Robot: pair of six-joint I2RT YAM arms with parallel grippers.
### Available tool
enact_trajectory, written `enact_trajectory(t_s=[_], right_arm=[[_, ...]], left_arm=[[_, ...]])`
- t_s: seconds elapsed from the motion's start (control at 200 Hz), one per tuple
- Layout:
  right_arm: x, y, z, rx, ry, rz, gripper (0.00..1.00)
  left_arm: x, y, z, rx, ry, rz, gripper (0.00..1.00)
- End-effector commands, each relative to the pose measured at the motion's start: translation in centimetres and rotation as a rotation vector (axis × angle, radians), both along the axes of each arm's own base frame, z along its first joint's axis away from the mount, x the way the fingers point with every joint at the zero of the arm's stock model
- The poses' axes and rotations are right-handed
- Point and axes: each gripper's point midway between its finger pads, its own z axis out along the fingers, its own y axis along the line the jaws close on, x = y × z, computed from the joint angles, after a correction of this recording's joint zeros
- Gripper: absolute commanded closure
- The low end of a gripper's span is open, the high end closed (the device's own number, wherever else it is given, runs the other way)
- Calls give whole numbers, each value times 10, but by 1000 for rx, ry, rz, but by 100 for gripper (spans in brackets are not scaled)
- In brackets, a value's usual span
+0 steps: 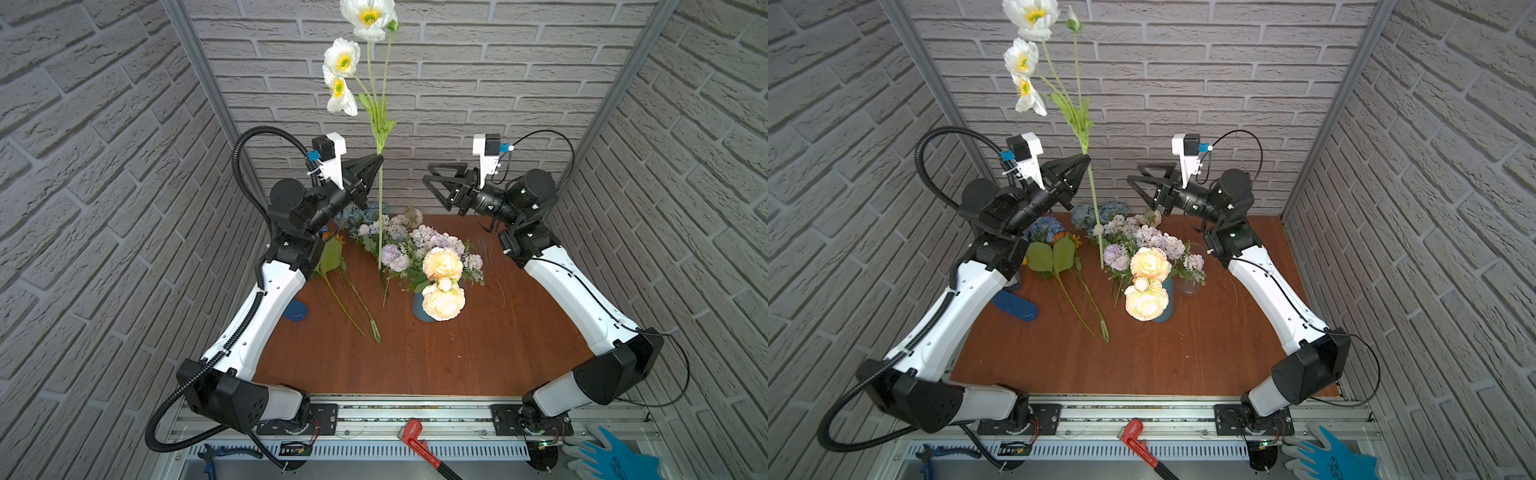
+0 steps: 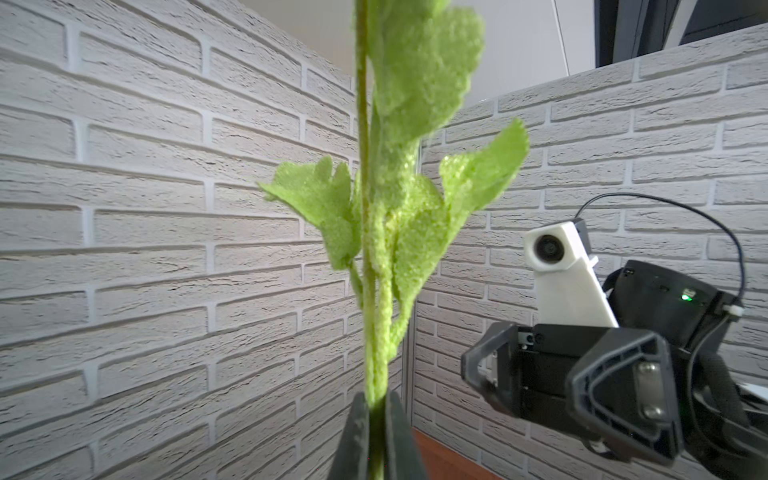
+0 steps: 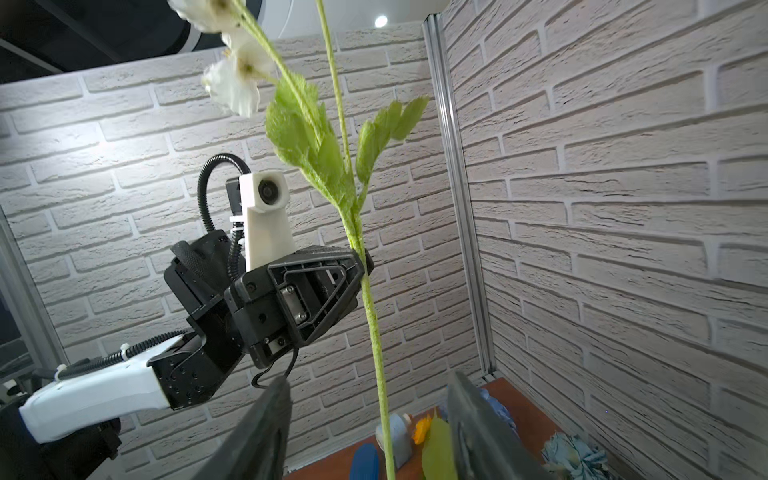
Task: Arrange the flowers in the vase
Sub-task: 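Lift the white poppy stem upright with the left gripper while the right gripper approaches, then close the right gripper on the poppy stem and open the left gripper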
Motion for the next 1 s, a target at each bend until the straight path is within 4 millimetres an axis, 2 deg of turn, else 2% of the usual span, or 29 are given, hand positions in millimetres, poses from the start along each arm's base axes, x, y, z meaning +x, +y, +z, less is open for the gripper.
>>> enact_trajectory(t_s=[0.0,0.125,0.27,0.37,0.41,0.495,0.54,0.635,0.645,0.72,0.73,0.87,0.995], right_arm=[[-10,19,4,-49,-71,5,40],[-4,39,0,-57,-64,35,42],[10,57,-8,-59,-36,59,46],[16,67,-14,-70,-18,70,52],[17,68,-15,-71,-15,69,58],[19,69,-17,-74,-15,62,78],[19,67,-16,-79,-21,51,93],[18,65,-13,-69,-37,34,94],[18,65,-13,-67,-40,32,94],[18,62,-6,-48,-66,18,94],[18,62,-5,-45,-69,14,94],[22,50,17,4,-134,-58,94],[24,29,46,49,-187,-122,94]], left_arm=[[-22,-3,30,-49,-94,-73,100],[-29,-12,36,-67,-96,-138,100],[-34,-23,34,-51,-102,-159,100],[-34,-26,32,-42,-97,-168,100],[-35,-26,31,-39,-96,-167,100],[-36,-25,31,-31,-99,-160,100],[-35,-25,30,-26,-100,-157,100],[-35,-26,27,-17,-99,-155,100],[-35,-27,27,-17,-98,-155,97],[-34,-24,24,-28,-91,-137,10],[-34,-23,24,-30,-92,-132,4],[-35,-8,13,-53,-76,-47,2],[-32,11,-9,-58,-36,63,2]])
